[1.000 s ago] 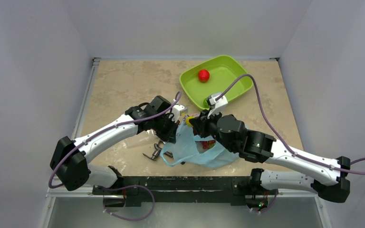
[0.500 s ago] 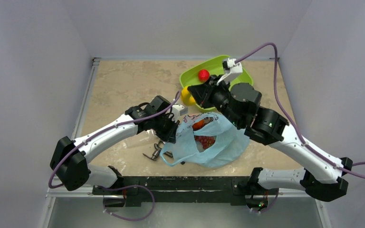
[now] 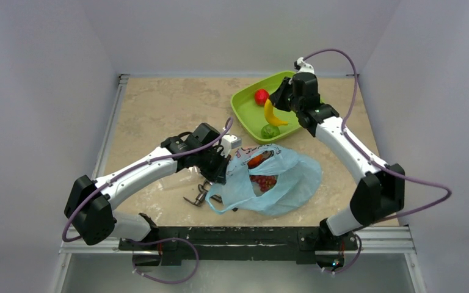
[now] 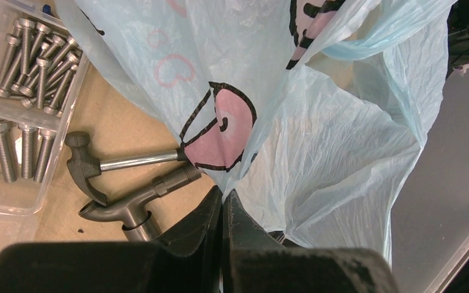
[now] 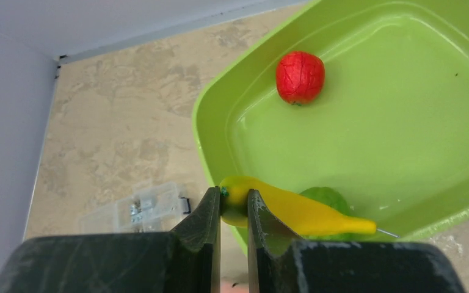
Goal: Take the fake fruits out of the plastic bag
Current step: Place the fake fruit in the bin, then adjust the plastic bag at the center of the board.
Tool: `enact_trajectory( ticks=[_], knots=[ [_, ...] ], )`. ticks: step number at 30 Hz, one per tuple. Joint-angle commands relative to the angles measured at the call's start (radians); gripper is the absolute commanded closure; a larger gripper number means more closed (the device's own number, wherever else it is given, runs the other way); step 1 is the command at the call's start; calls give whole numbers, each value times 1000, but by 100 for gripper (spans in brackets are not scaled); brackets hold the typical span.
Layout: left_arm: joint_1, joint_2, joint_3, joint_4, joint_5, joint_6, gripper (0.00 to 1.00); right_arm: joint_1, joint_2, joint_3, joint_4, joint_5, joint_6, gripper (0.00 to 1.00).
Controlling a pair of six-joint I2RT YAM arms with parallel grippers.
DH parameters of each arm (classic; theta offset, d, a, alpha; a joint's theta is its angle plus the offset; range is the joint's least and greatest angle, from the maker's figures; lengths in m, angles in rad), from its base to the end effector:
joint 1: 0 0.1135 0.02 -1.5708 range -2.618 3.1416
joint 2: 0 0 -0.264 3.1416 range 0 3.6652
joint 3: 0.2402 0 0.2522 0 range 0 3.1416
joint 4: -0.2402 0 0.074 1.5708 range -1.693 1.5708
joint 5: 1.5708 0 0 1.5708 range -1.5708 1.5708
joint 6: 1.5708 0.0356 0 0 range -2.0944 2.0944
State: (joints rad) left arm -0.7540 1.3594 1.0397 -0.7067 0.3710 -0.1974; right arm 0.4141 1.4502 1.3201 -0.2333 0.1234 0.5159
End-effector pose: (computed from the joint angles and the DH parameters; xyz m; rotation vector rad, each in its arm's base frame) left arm 0.1891 -0.1953 0.2599 0.8824 2.5708 -0.7998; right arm 0.3140 0.1332 0.3644 0.1833 1.9554 0.4984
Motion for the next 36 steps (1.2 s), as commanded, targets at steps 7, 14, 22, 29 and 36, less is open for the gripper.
enact_trajectory(
  ticks=[7, 14, 22, 29, 36],
  knots=[
    [-4, -29, 18, -1, 30, 25, 71, -62, 209, 71, 86, -219, 48, 54],
    [-26, -186, -54, 34, 126, -96, 3, -56, 152, 102, -40, -161, -87, 26],
    [-98, -371, -260, 108, 21, -282, 0, 175, -136, 39, -196, -95, -154, 18],
    [-134, -393, -388, 275, 10, -385, 0, 407, -387, -120, -263, -180, -21, 28],
    [-161, -410, -435, 292, 6, -407, 74, 540, -445, -402, -141, -253, 124, 49]
  ],
)
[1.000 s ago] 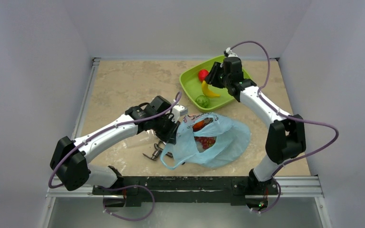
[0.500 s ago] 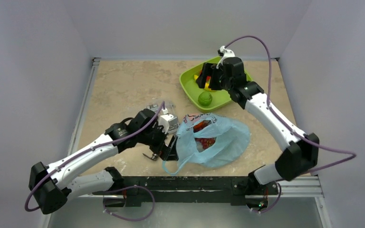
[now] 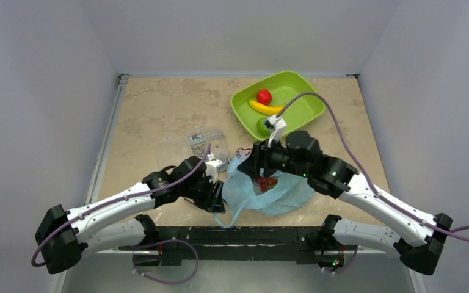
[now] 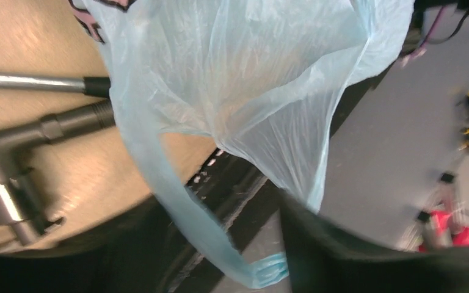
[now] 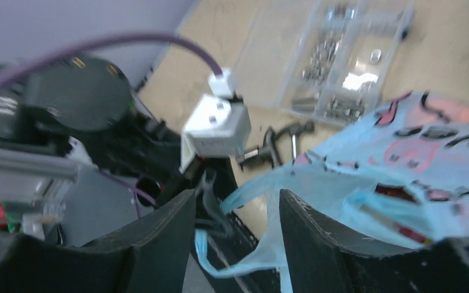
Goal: Take the fake fruits out of the plastic bag
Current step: Adjust the plastic bag at the center of the board.
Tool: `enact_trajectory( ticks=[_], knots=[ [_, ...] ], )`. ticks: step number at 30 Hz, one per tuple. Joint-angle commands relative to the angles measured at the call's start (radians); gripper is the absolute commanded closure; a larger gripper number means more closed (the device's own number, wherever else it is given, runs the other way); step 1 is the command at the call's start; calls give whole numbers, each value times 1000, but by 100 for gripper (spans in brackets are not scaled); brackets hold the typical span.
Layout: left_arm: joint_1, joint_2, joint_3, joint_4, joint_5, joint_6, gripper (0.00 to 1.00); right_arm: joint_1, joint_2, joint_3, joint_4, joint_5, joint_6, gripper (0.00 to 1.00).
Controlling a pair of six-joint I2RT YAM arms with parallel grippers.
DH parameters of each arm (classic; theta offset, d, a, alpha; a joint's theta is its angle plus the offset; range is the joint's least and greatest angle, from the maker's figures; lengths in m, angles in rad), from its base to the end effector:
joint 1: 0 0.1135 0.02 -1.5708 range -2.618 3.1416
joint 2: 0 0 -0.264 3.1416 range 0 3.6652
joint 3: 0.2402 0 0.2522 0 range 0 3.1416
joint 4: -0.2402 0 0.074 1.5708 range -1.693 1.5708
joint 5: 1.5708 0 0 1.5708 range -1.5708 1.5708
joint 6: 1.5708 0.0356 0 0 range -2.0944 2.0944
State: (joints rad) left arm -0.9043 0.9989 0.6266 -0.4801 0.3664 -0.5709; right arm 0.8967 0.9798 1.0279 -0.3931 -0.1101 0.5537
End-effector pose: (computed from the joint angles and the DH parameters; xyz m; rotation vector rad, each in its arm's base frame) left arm 0.1122 -0.1633 0.2215 0.6234 2.5903 -1.0356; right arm 0.1328 0.1725 0.3674 -0.4315 2.0222 1.0490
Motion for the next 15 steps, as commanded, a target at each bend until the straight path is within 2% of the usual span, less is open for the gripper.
enact_trajectory(
  ticks=[1, 3, 6, 8, 12, 15],
  knots=[
    [-13, -89, -30, 63, 18, -40, 85, 58, 20, -139, 33, -28, 82, 50],
    [-13, -174, -19, -9, -15, -35, 100, 59, -5, -185, 36, -18, 74, 51],
    [-13, -272, 32, -221, -137, -16, 100, 59, -51, -244, -13, 118, 93, 53],
    [-13, -310, 23, -240, -153, -33, 100, 59, -53, -294, -4, 157, 105, 56],
    [-13, -311, -47, -204, -187, -166, 100, 60, -9, -452, 253, 72, 167, 60],
    [-13, -311, -91, -198, -256, -275, 100, 73, 42, -555, 385, 79, 222, 61]
  ],
)
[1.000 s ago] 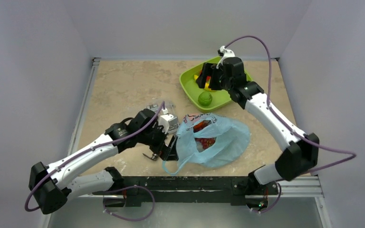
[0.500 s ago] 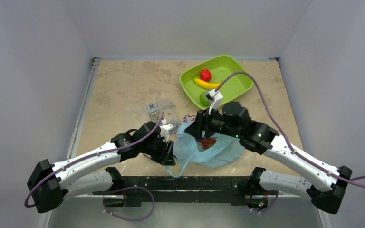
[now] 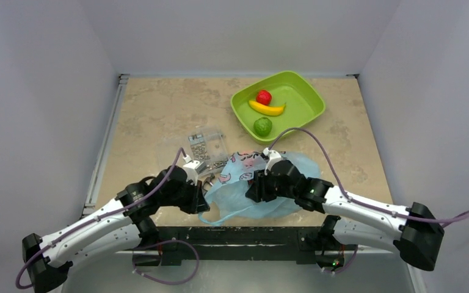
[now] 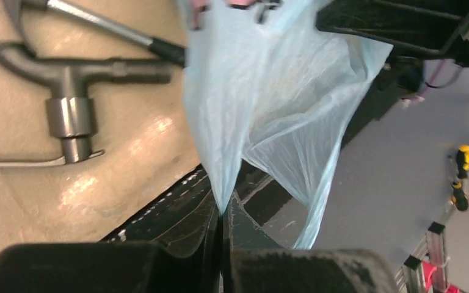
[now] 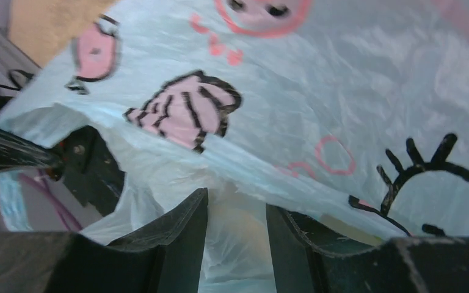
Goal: Take the fake fruits out of the plastic bag
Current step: Adjust the plastic bag at the center of the board.
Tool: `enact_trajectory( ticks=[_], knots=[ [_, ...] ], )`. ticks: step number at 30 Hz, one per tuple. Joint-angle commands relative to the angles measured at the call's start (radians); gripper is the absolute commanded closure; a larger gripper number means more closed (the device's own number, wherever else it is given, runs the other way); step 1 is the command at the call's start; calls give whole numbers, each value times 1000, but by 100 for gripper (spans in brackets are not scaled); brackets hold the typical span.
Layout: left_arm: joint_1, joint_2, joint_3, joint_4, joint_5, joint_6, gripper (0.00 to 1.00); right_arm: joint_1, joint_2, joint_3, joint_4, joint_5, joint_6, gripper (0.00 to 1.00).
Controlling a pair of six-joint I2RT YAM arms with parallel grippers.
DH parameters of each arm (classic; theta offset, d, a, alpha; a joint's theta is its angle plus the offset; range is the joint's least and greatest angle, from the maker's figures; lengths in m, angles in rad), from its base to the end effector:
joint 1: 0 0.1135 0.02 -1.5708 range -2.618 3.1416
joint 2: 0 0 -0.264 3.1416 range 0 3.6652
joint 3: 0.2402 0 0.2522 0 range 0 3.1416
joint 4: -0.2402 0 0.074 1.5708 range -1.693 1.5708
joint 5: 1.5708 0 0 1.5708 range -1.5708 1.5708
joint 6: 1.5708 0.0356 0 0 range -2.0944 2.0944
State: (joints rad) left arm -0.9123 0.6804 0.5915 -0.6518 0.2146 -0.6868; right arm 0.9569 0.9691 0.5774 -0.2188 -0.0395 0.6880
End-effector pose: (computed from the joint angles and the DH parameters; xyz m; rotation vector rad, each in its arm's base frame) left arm 0.0824 -0.1188 0.2442 0.4041 2.5013 -0.9897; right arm 0.1196 0.1722 0.2303 -0.3393 2.3278 0.9293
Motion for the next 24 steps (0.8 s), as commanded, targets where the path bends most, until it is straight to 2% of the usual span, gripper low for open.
enact_trajectory(
  ticks=[1, 6, 9, 13, 15, 17, 20, 24],
  knots=[
    [-4, 3, -72, -25, -147, -184, 100, 16, 68, -126, 249, 10, 94, 61],
    [-4, 69, -60, -29, -268, -231, 100, 17, 88, -128, 223, 7, 61, 59],
    [-4, 143, 9, -122, -356, -215, 100, 18, 57, -97, 183, 35, 47, 57],
    [-4, 148, 54, -193, -447, -184, 100, 17, -20, -93, 212, 17, 64, 45],
    [-3, 129, 62, -218, -493, -193, 100, 17, -64, -92, 207, 59, 68, 37],
    [-3, 117, 75, -260, -540, -221, 100, 17, -100, -83, 165, 137, 96, 33],
    [-4, 110, 69, -260, -553, -246, 100, 17, -126, -80, 166, 222, 138, 35],
    [-4, 137, 57, -261, -559, -263, 100, 16, -94, -63, 182, 295, 161, 48]
  ],
)
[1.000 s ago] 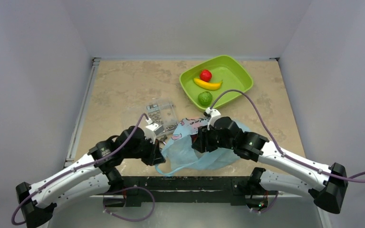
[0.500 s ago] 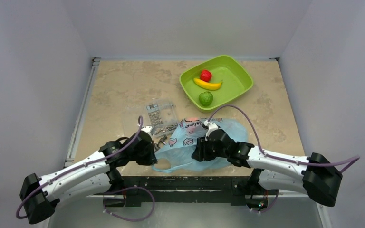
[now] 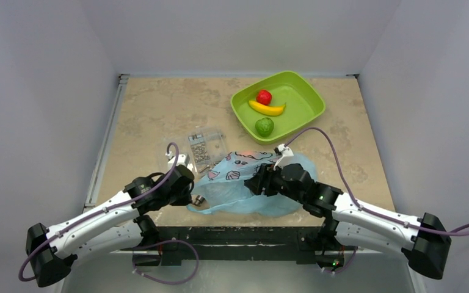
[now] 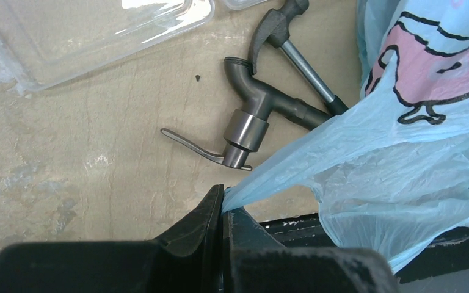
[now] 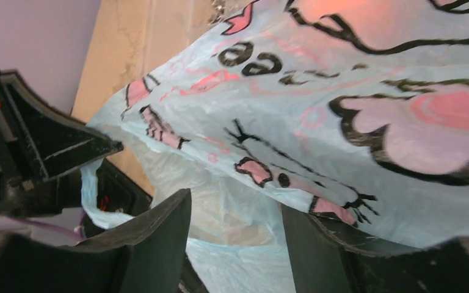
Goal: Take the fake fruits out of the plastic bag
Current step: Adjust the plastic bag at the center of the board, then take out the fake fruit from the plastic bag.
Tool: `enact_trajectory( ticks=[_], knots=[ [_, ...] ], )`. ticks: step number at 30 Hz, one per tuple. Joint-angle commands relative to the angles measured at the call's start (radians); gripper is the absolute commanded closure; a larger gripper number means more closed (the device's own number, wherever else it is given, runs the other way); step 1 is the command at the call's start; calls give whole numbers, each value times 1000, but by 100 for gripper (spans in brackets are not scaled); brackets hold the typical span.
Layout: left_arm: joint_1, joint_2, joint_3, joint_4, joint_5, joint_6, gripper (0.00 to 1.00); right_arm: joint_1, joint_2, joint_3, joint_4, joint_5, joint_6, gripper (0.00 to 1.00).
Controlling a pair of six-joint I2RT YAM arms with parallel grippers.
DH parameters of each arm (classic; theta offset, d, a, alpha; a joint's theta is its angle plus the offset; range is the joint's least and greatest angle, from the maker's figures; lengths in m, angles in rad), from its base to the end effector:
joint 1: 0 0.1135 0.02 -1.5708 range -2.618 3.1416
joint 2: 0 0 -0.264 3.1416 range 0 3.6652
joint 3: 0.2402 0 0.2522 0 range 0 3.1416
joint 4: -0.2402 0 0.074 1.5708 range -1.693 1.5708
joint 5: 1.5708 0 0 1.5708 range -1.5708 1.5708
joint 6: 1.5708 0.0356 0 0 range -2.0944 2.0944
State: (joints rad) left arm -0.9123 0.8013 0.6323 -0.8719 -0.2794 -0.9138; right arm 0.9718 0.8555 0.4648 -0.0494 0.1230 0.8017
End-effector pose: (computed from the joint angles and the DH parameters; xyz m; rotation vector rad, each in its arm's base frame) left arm 0.0950 -0.1068 0.2277 -0.1004 2.5822 -0.3325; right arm 0.1136 0.1587 0.2284 -0.0991 2.1534 0.9753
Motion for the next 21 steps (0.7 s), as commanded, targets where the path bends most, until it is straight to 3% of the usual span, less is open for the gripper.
enact_trajectory(
  ticks=[1, 9, 15, 21],
  knots=[
    [-5, 22, 13, -41, -71, -35, 100, 2, 32, 55, 16, 143, 45, 51],
    [-5, 31, -9, -7, -39, -41, 100, 2, 182, 103, 95, 160, -1, 77],
    [-5, 45, -12, -10, -31, -34, 100, 2, 276, 153, 124, 188, -67, 77],
    [-5, 19, -27, 1, -23, -22, 100, 2, 397, 202, 104, 216, -129, 70]
  ],
)
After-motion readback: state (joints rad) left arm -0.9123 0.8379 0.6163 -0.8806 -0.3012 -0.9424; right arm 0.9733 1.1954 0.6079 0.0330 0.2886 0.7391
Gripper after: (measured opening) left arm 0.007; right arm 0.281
